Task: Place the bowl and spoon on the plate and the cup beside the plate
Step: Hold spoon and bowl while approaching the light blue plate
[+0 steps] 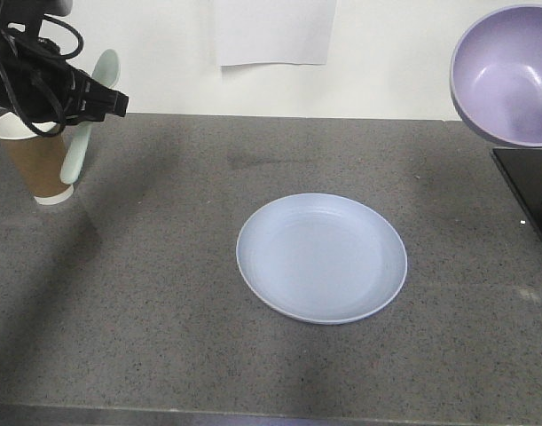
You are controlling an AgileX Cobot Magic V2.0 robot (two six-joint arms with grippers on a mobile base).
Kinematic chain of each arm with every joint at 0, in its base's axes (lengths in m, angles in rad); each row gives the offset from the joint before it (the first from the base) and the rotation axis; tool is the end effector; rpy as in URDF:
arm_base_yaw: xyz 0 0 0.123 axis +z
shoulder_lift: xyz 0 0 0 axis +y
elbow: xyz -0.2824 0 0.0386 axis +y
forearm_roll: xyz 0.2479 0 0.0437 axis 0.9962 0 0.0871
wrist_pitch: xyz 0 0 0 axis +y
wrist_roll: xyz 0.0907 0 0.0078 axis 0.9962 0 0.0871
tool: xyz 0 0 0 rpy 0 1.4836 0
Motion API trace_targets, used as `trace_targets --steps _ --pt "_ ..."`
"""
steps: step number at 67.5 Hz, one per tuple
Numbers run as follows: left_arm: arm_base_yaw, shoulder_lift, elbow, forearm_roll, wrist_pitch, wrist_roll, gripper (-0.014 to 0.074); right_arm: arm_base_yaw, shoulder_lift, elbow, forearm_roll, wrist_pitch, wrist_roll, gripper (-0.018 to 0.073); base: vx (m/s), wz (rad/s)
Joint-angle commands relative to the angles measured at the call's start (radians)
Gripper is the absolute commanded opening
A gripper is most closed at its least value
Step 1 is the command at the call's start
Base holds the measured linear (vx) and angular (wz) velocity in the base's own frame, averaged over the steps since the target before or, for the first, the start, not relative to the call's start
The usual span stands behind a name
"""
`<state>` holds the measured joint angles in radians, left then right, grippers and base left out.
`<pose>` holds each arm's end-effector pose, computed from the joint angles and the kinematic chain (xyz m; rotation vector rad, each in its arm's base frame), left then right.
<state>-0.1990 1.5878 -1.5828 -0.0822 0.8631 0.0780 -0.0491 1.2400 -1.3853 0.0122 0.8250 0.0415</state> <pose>0.3479 -0.0760 0.3832 0.2930 2.3354 -0.1589 0.2589 -0.0119 0.4308 0.1018 2.1609 0.0101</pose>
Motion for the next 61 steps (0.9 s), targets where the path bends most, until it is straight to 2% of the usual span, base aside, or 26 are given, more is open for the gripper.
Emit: trace_targets --steps 1,61 --pt "-0.005 -0.04 -0.024 -0.011 -0.058 0.001 -0.0006 -0.005 -0.025 -0.03 -0.003 -0.067 -0.005 -0.0003 0.05 0.0" --pt "-0.005 -0.04 -0.024 -0.011 -0.058 0.001 -0.0006 -0.005 -0.025 -0.03 -0.003 -0.067 -0.005 -0.0003 0.04 0.01"
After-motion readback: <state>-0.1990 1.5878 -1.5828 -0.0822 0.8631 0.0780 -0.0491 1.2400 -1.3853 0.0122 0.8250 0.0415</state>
